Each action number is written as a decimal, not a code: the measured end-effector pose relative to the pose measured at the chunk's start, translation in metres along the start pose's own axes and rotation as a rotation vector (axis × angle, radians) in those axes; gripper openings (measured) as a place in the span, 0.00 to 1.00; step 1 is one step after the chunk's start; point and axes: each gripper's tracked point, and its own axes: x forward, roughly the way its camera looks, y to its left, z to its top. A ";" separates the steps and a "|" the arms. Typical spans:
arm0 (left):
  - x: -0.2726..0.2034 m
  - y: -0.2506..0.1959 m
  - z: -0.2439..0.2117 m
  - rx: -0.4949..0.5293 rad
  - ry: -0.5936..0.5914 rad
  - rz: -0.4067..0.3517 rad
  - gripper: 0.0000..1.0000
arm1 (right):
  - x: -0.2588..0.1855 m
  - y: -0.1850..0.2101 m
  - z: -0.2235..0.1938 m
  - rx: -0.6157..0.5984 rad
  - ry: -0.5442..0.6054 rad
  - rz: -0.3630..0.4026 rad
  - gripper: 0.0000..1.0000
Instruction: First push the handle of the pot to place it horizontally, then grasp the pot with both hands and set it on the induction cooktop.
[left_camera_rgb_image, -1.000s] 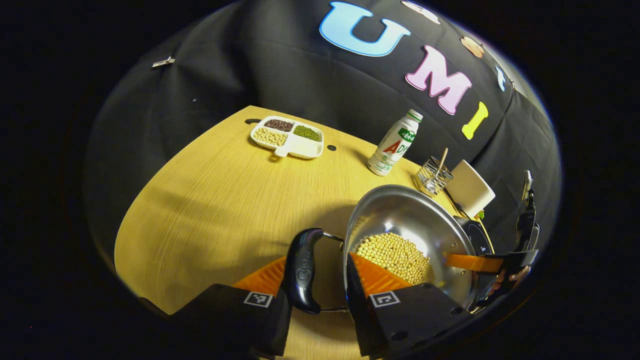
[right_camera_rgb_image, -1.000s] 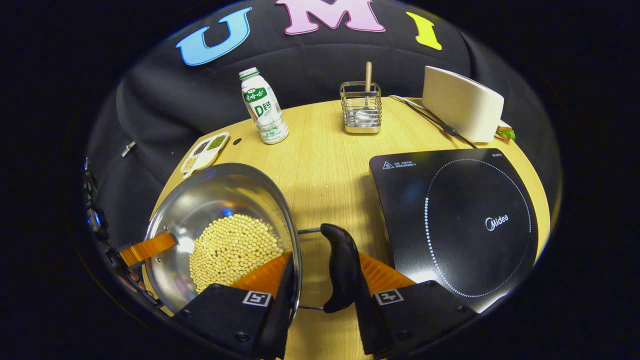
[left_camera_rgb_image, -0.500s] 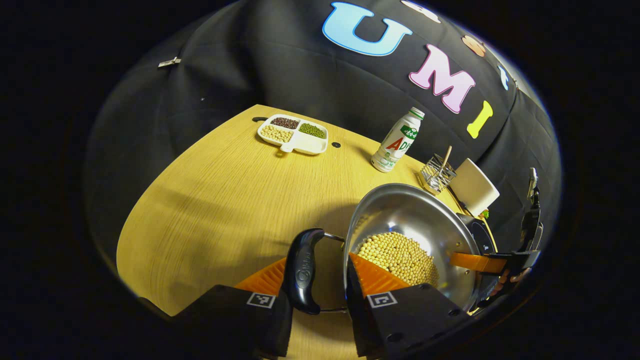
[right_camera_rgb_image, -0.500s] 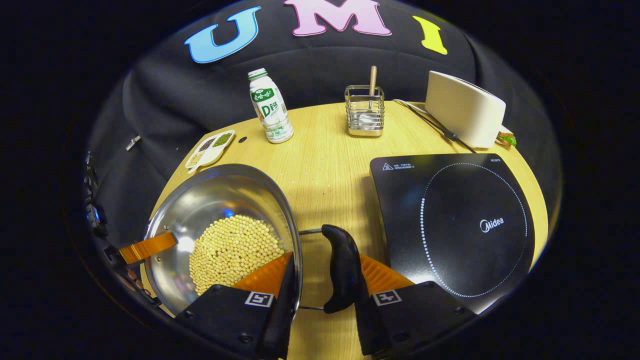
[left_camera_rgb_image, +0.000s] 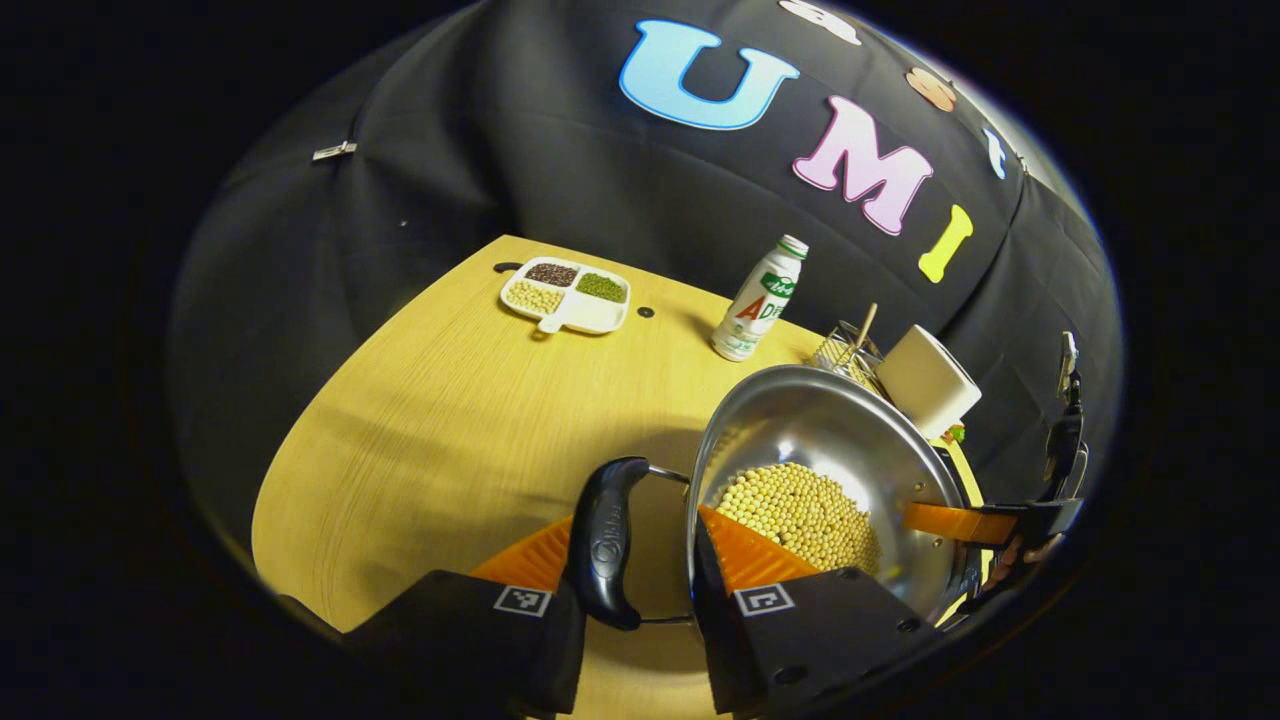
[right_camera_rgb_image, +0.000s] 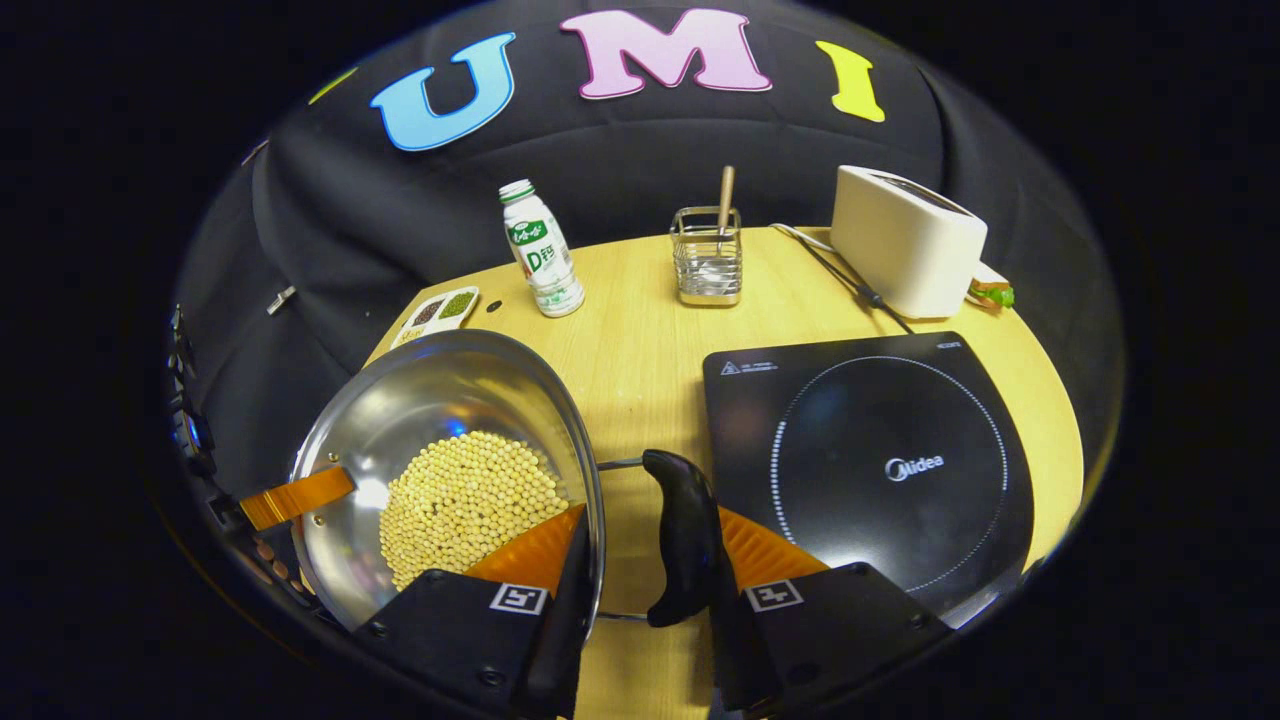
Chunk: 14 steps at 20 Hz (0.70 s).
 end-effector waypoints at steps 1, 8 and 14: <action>-0.004 -0.008 0.003 0.004 -0.005 -0.002 0.52 | -0.005 -0.005 0.003 0.005 0.000 0.002 0.56; -0.012 -0.072 0.005 0.006 -0.002 -0.013 0.52 | -0.039 -0.053 0.030 -0.001 -0.025 -0.004 0.57; -0.006 -0.127 0.003 0.018 -0.004 -0.022 0.52 | -0.056 -0.102 0.045 0.019 -0.034 -0.009 0.57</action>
